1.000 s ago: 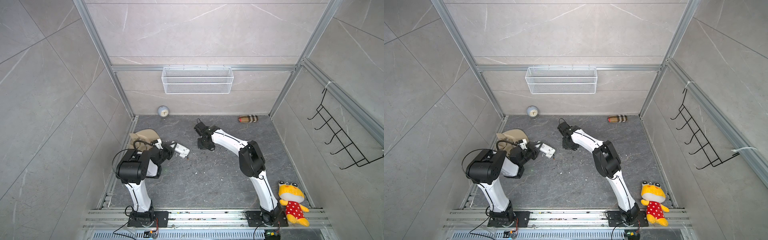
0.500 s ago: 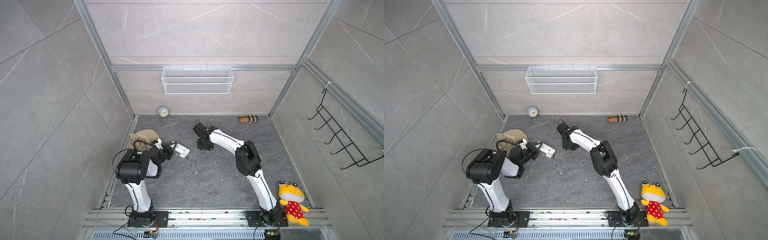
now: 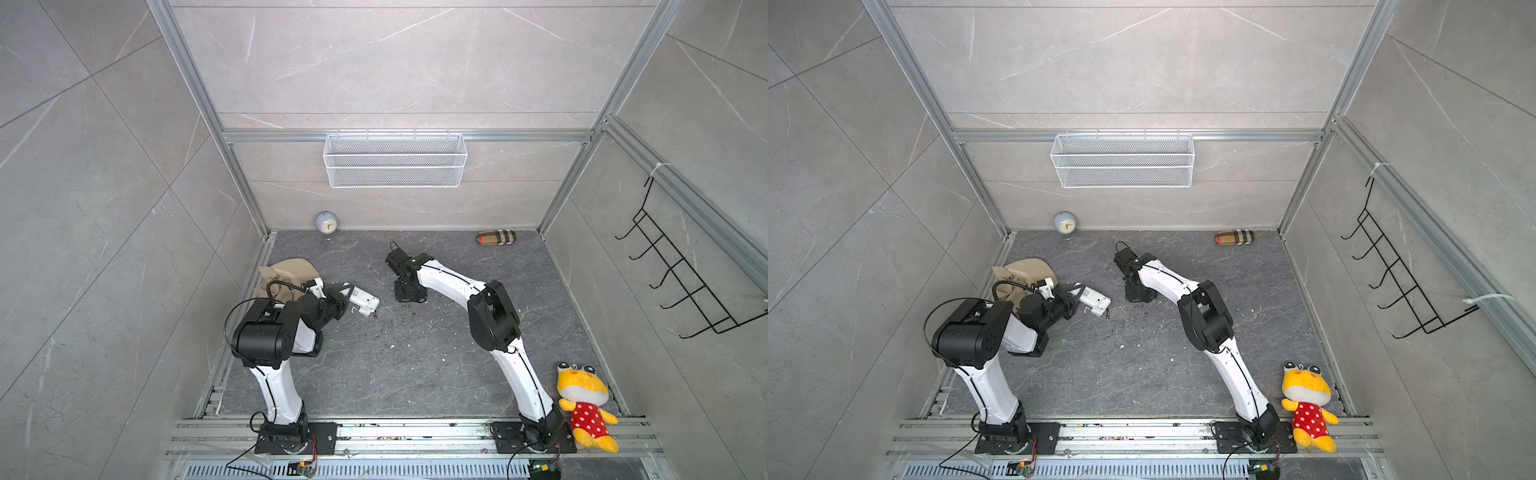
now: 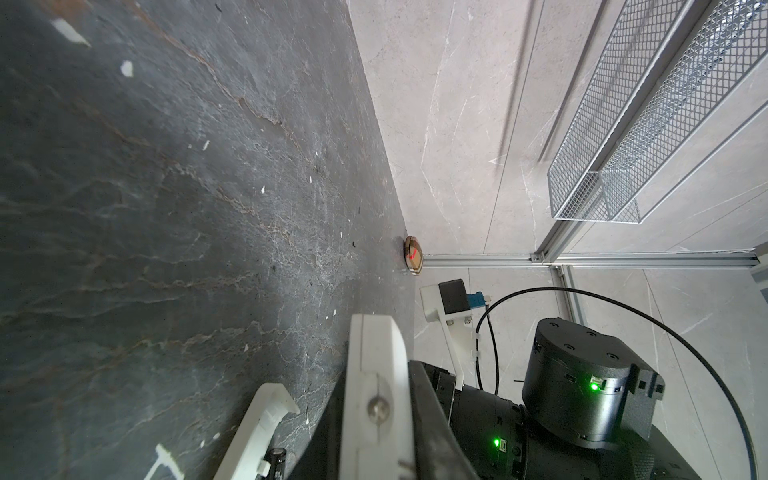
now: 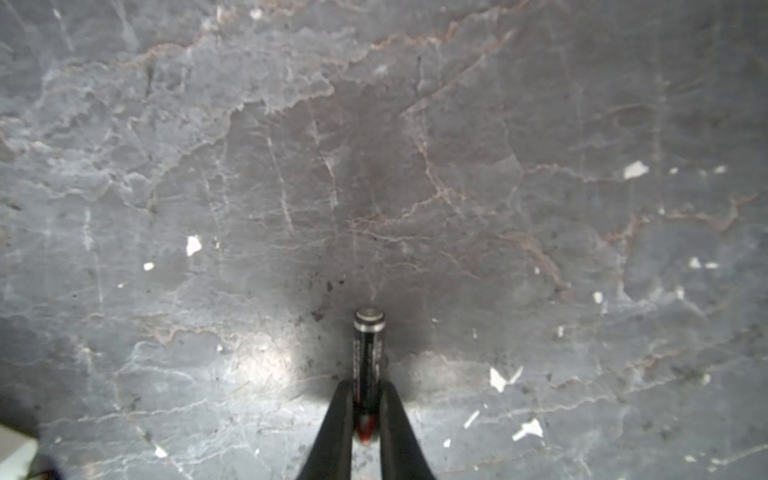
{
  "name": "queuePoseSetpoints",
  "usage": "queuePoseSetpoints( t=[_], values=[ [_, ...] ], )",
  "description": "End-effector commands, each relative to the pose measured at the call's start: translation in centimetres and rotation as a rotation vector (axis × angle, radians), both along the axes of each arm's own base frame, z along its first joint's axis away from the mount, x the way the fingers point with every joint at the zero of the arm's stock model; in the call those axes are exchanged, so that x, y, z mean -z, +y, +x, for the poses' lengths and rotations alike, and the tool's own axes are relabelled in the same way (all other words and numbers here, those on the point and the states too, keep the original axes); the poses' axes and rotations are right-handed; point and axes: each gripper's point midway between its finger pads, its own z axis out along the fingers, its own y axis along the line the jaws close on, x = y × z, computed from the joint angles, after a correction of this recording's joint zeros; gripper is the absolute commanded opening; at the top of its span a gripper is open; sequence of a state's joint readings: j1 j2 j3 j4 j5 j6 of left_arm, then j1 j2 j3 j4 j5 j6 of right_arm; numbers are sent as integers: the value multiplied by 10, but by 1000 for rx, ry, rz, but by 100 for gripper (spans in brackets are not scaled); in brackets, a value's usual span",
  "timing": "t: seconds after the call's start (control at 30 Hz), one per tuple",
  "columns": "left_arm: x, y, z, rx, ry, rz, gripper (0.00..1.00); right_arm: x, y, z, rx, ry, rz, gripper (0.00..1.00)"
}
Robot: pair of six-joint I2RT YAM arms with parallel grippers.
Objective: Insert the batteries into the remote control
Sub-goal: 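Lower the right gripper onto the black-and-red battery and grasp it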
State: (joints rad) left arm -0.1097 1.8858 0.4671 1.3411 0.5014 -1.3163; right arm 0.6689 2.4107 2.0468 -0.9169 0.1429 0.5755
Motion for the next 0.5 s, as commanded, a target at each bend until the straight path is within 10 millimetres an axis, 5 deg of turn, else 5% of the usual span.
queuePoseSetpoints(
  t=[0.0, 0.27, 0.47],
  values=[
    [-22, -3, 3, 12, -96, -1, 2, 12, -11, -7, 2, 36, -44, 10],
    [-24, -4, 3, 17, -92, -16, 2, 15, -11, -11, 19, 58, -27, 18],
    [-34, 4, 8, -37, -100, -37, 2, 21, -9, -11, 50, 66, -9, 16]
  ],
)
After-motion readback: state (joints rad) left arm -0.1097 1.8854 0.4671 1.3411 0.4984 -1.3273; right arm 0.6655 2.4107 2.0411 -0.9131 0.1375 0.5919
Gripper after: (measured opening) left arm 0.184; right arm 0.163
